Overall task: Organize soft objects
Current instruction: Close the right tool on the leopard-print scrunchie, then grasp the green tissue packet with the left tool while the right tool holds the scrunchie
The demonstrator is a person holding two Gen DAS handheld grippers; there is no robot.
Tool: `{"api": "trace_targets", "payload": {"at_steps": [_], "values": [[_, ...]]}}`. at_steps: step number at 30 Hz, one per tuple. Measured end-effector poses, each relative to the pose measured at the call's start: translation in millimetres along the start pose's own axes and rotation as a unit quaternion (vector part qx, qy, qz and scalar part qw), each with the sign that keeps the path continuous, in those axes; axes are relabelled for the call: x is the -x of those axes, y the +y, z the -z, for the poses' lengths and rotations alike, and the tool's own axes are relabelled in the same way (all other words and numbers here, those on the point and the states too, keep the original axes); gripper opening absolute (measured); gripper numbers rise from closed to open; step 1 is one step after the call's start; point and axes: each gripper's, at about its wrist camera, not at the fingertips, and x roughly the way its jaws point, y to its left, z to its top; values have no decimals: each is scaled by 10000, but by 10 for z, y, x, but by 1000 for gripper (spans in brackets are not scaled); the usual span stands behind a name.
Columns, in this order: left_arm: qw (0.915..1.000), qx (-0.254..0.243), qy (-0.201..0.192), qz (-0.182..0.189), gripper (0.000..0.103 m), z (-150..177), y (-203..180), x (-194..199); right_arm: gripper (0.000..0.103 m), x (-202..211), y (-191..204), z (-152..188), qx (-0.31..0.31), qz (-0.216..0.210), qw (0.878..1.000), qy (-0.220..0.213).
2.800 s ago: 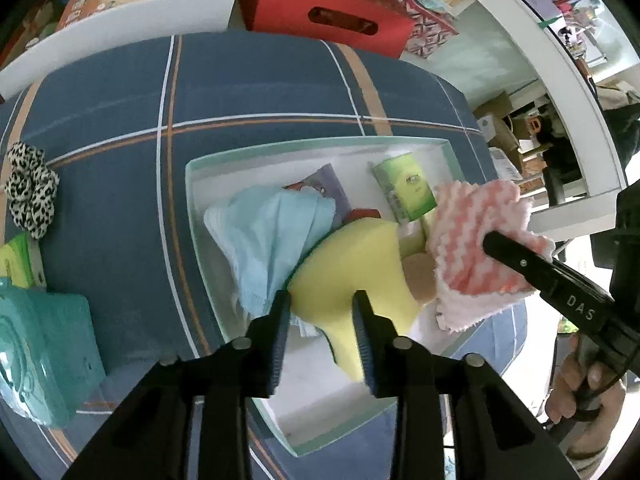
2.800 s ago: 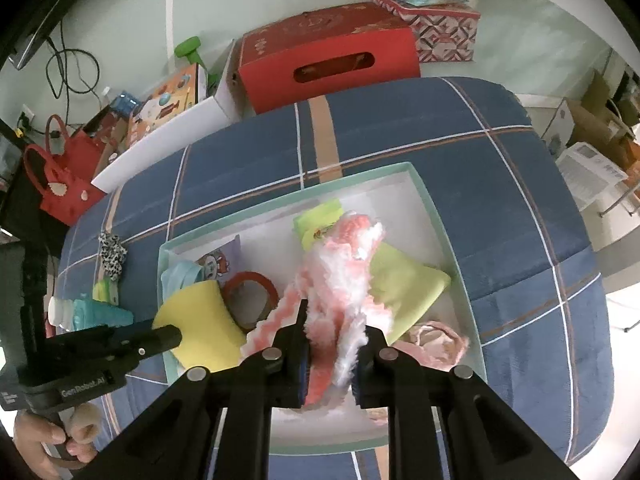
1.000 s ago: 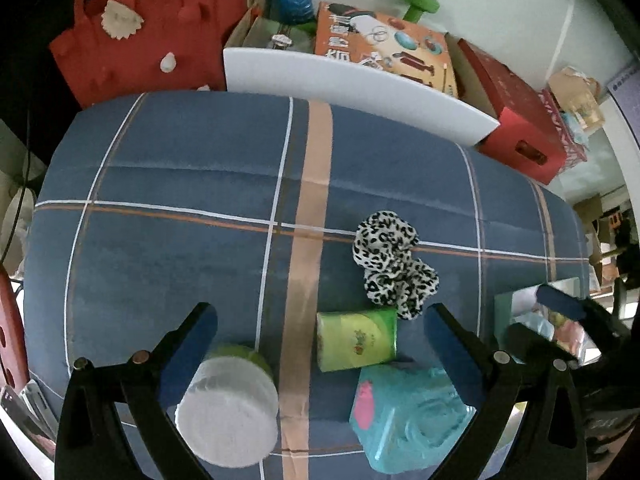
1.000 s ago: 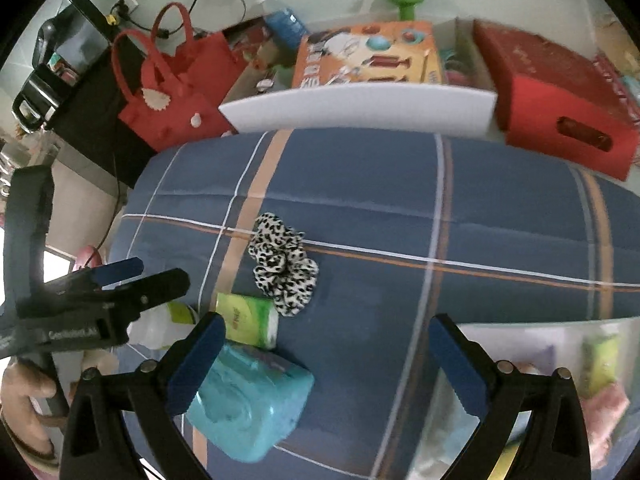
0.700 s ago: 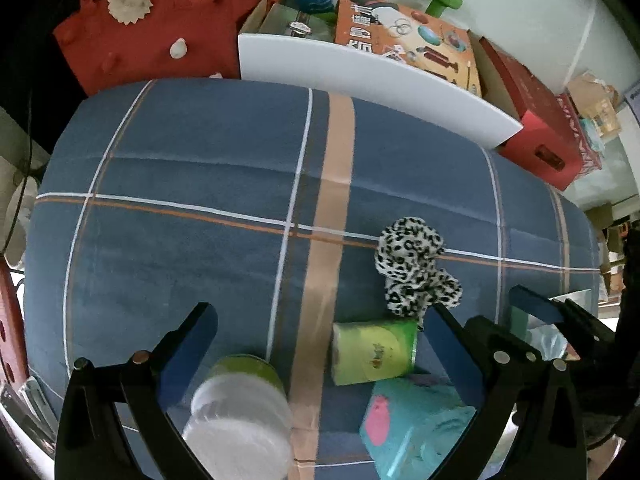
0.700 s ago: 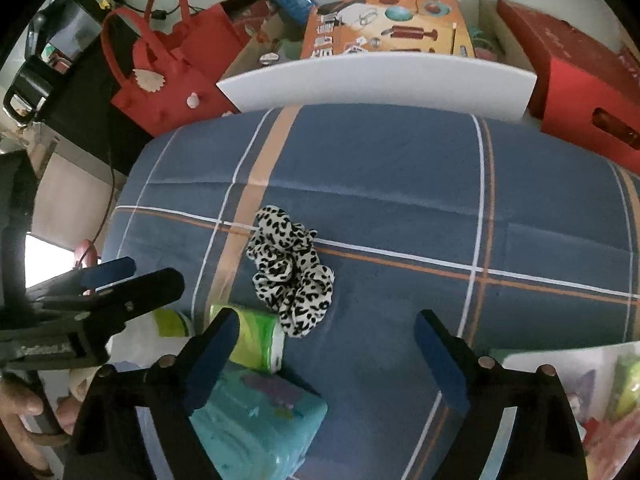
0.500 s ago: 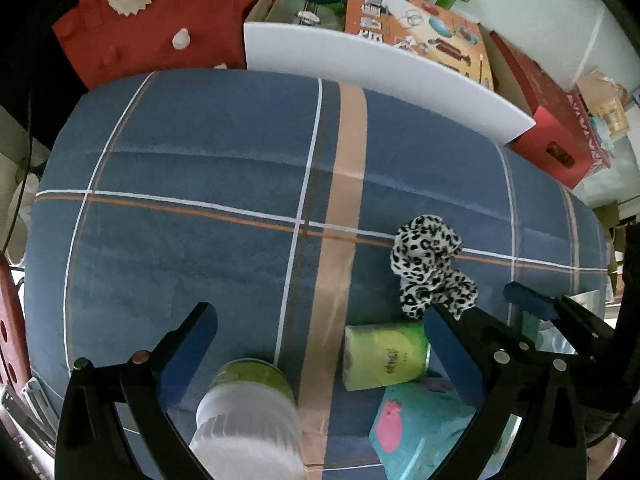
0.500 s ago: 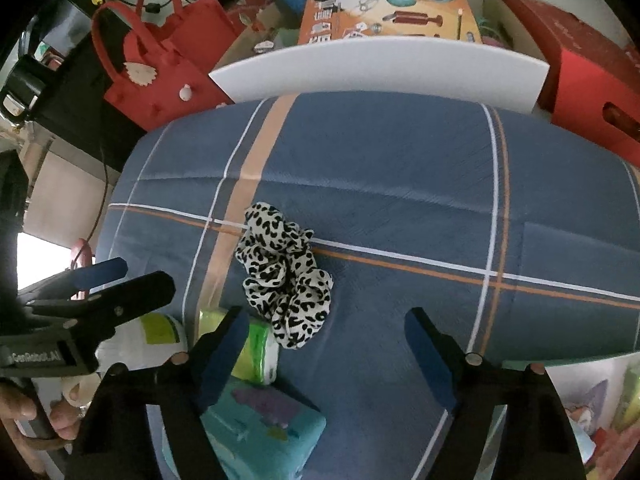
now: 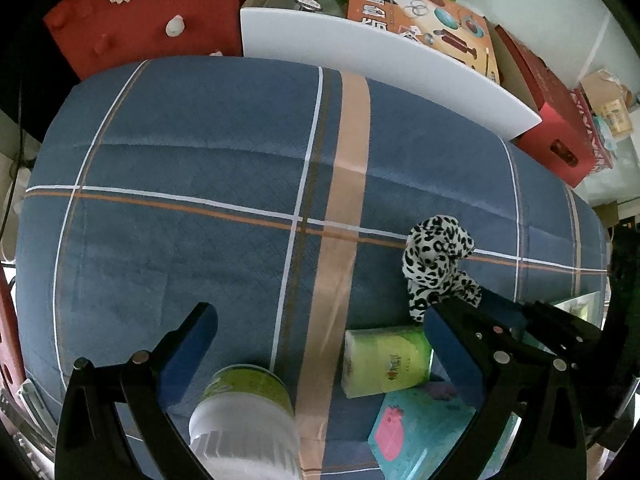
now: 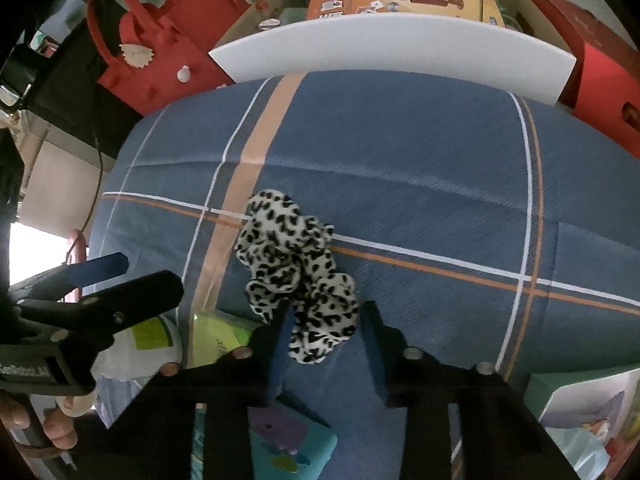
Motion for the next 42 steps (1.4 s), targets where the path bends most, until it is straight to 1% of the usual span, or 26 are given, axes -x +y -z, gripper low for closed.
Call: {"api": "trace_targets", "payload": {"at_steps": [1,3,7,10,16,19,22,25,27,29,31,34,37,39,40,42], "values": [[10000,-5,-2,14,103,12,-7,2,25,13,13,8,20,-48,10000,-39],[10000,-25,8,44,103,13,-24,0,18,41,27,18,42,-131,9999,-94],[9999,-96,48,71,103,29,-81,3,10,117,-4,47,11,-226,9996,-151],[9998,-162,54,80,103,41,-155,3,10,206,-50,60,3,-189,9996,-233],[9992,-359,120,89,102,88,-343,-19,10,505,-291,78,-169,-92,9989,-434],[9984,-483,283,120,102,108,-447,-89,10,653,-376,93,-172,-2,9984,-529],[9964,-656,526,93,102,135,-556,-203,10,767,-447,119,-149,74,9982,-584],[9945,-703,744,220,102,137,-621,-309,10,810,-486,150,-124,134,9981,-595],[9937,-724,829,222,102,127,-689,-365,10,828,-513,167,-128,148,9980,-594],[9932,-767,860,153,102,113,-720,-407,10,829,-539,178,-143,161,9980,-590],[9934,-704,893,180,102,63,-788,-459,10,815,-548,175,-186,166,9980,-589],[9940,-571,908,238,101,36,-752,-488,10,823,-564,179,-212,153,9979,-593],[9944,-508,887,279,94,26,-700,-477,10,821,-567,179,-209,149,9979,-589],[9943,-434,911,339,78,28,-640,-480,10,817,-562,189,-209,151,9980,-581],[9942,-398,935,366,76,52,-546,-464,10,810,-561,189,-210,152,9980,-571],[9946,-331,924,345,65,69,-463,-469,10,803,-557,185,-214,164,9981,-556]]}}
